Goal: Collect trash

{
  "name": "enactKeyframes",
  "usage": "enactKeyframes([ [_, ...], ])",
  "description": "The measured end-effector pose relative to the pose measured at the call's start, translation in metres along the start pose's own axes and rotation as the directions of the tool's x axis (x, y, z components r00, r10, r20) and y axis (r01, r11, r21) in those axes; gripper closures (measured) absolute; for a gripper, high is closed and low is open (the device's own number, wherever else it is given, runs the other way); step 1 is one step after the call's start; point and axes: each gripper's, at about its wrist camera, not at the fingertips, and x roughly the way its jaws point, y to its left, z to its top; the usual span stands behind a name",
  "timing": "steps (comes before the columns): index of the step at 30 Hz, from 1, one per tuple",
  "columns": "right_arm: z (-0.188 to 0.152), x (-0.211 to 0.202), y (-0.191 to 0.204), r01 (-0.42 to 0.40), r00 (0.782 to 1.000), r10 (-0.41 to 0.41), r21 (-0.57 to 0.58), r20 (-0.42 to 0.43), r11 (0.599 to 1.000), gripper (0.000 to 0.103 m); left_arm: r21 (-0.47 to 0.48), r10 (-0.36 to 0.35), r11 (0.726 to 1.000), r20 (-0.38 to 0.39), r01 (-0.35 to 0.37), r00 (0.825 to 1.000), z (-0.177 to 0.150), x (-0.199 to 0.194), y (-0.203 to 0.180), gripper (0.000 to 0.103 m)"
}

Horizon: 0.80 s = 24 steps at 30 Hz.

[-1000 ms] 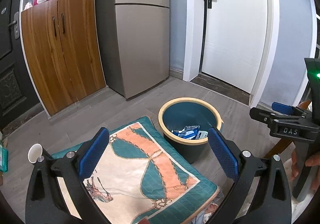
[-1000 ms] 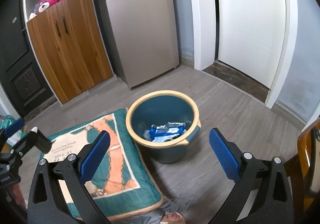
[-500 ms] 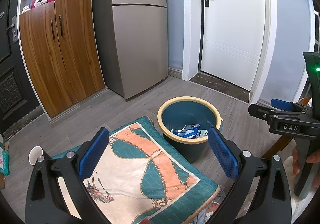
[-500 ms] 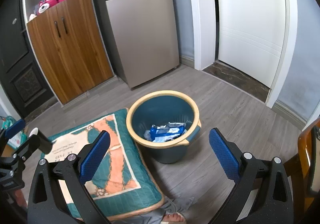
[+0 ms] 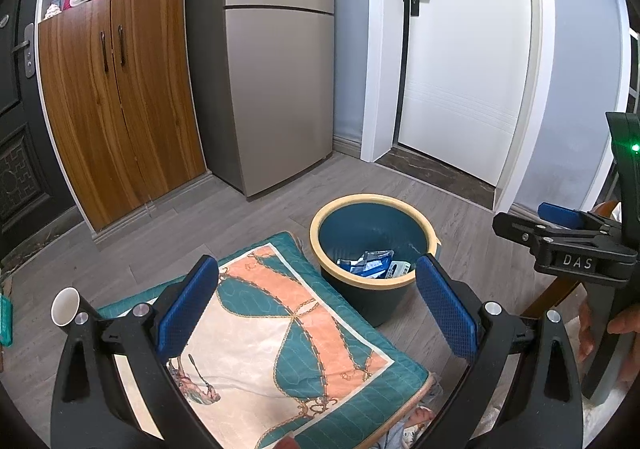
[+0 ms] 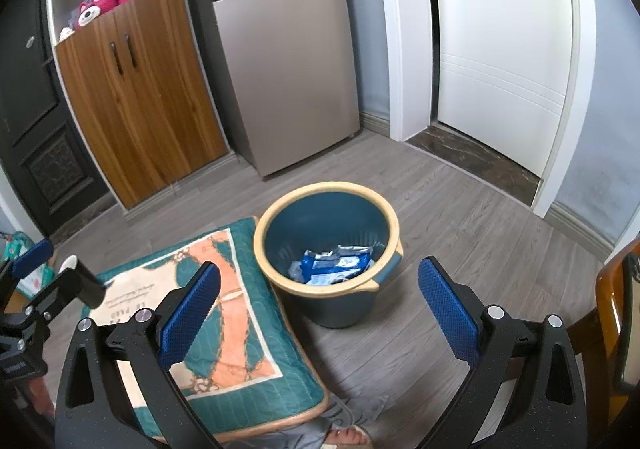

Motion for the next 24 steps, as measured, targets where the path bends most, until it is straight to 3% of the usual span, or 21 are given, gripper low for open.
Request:
enactKeyframes([
  [24, 0.0006, 0.0007, 0.0026, 0.003, 1.000, -0.003, 0.001, -0.002, 1.000, 0.005, 0.071, -0.002, 0.998, 0.027, 0.000, 1.000, -0.0023, -0.0029, -0.0059, 0.006],
])
